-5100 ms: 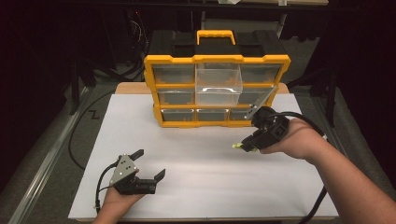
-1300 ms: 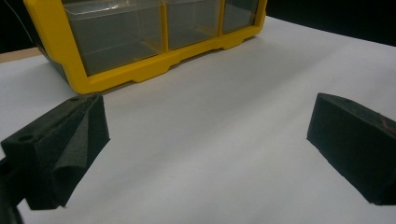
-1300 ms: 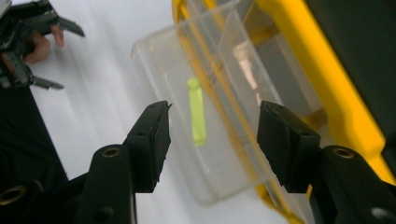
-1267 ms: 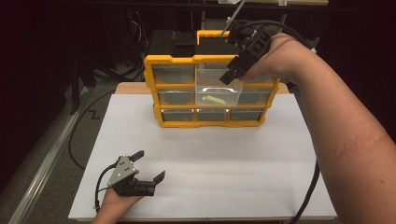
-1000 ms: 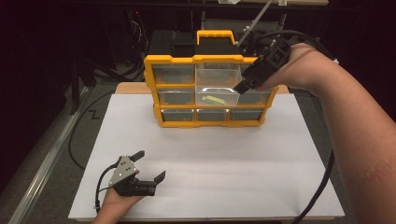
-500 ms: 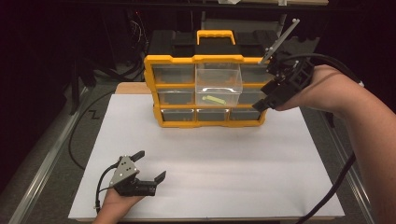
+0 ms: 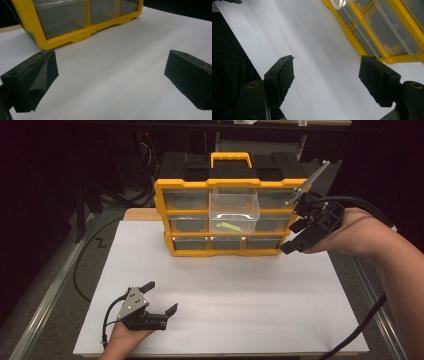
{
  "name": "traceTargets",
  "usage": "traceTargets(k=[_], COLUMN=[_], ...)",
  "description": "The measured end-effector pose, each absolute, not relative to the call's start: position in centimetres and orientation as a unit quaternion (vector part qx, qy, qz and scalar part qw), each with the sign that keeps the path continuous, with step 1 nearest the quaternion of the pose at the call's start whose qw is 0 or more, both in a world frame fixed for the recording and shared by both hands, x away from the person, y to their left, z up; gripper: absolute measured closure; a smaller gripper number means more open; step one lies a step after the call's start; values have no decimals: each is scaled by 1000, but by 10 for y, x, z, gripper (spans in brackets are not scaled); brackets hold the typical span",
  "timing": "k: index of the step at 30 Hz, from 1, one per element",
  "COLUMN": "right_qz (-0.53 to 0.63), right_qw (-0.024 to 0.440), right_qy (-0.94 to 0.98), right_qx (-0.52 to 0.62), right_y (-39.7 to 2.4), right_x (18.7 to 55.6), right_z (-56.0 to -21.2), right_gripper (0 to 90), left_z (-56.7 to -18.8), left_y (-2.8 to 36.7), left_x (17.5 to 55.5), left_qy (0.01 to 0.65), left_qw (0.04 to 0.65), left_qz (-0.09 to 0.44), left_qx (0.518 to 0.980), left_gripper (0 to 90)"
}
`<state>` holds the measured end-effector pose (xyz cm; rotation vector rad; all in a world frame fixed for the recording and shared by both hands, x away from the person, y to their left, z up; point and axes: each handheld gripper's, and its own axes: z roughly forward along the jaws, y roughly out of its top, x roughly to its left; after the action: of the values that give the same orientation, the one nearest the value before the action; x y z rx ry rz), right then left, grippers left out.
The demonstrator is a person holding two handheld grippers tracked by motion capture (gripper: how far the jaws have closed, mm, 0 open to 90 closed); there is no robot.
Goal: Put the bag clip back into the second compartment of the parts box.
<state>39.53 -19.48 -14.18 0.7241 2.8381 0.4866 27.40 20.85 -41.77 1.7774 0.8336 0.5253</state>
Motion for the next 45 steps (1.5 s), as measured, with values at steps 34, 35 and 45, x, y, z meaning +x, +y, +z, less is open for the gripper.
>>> traceTargets(k=[34,35,45], right_qz=[127,125,122], right_qw=[61,58,50], right_qy=[950,951,951], right_qx=[279,276,282], right_y=[-195,-195,-187], right_x=[391,392,391], right_z=[-317,-324,-376], right_gripper=[3,3,2], left_z=[-418,-418,-418], left_y=[208,208,209], left_x=[274,274,274], left_qy=[347,347,348], left_qw=[525,525,525], left_qz=[220,220,220], left_qx=[745,745,745], left_gripper=[4,4,4])
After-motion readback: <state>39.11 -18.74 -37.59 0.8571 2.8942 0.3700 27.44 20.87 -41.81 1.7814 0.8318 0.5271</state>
